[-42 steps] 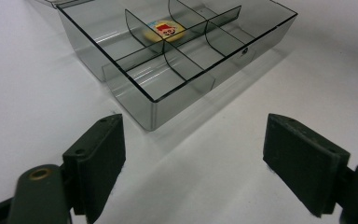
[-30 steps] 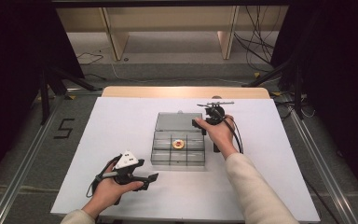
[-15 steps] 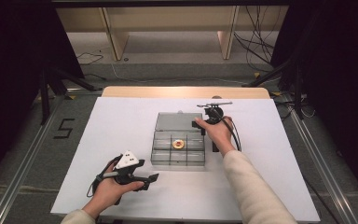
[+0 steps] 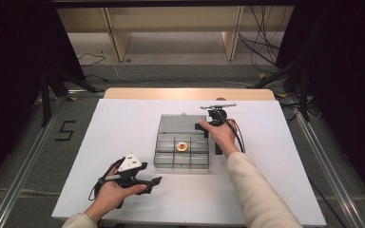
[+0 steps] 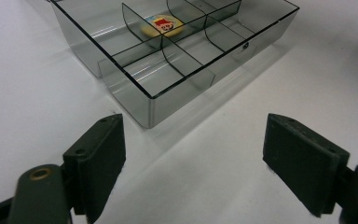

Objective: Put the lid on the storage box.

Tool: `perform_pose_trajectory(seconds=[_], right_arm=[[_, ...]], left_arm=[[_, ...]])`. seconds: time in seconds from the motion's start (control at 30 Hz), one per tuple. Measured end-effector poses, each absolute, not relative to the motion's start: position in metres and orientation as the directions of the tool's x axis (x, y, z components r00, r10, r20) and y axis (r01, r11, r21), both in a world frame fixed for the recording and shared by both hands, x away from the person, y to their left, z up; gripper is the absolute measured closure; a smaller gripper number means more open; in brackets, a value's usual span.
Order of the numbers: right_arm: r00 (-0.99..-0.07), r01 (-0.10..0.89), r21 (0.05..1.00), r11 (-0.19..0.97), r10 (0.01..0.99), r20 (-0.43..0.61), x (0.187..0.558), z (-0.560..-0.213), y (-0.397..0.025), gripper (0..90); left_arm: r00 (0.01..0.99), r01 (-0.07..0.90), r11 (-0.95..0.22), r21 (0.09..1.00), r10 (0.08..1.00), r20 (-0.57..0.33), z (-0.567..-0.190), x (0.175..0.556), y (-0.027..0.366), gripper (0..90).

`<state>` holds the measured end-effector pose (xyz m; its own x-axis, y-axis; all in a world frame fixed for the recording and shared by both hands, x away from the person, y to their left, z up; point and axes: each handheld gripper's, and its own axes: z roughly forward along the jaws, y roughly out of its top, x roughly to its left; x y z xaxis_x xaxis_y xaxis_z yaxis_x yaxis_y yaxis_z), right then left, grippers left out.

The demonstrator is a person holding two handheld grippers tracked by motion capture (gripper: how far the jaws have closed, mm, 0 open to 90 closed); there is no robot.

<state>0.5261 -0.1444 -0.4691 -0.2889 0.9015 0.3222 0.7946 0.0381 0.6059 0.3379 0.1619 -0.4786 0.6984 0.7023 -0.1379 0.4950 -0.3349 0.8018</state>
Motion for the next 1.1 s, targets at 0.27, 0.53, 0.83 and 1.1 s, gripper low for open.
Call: perform_pose_trajectory(seconds=[0.27,0.53,0.83,1.1], right_arm=[[-0.262,0.809,0.588,-0.005,0.892,0.369,0.527,-0.472,-0.144,35.9],[-0.25,0.818,0.575,-0.027,0.883,0.398,0.528,-0.473,-0.145,37.9],[-0.204,0.842,0.532,-0.084,0.864,0.459,0.528,-0.474,-0.147,42.5],[-0.156,0.858,0.493,-0.144,0.843,0.516,0.529,-0.474,-0.154,51.7]], left_arm=[[0.699,0.495,-0.336,0.801,0.702,-0.138,-0.479,0.338,0.162,20.9],[0.699,0.495,-0.338,0.8,0.702,-0.136,-0.479,0.338,0.162,21.1],[0.699,0.498,-0.34,0.798,0.702,-0.137,-0.48,0.339,0.162,21.2],[0.698,0.498,-0.341,0.797,0.703,-0.135,-0.48,0.339,0.161,21.2]])
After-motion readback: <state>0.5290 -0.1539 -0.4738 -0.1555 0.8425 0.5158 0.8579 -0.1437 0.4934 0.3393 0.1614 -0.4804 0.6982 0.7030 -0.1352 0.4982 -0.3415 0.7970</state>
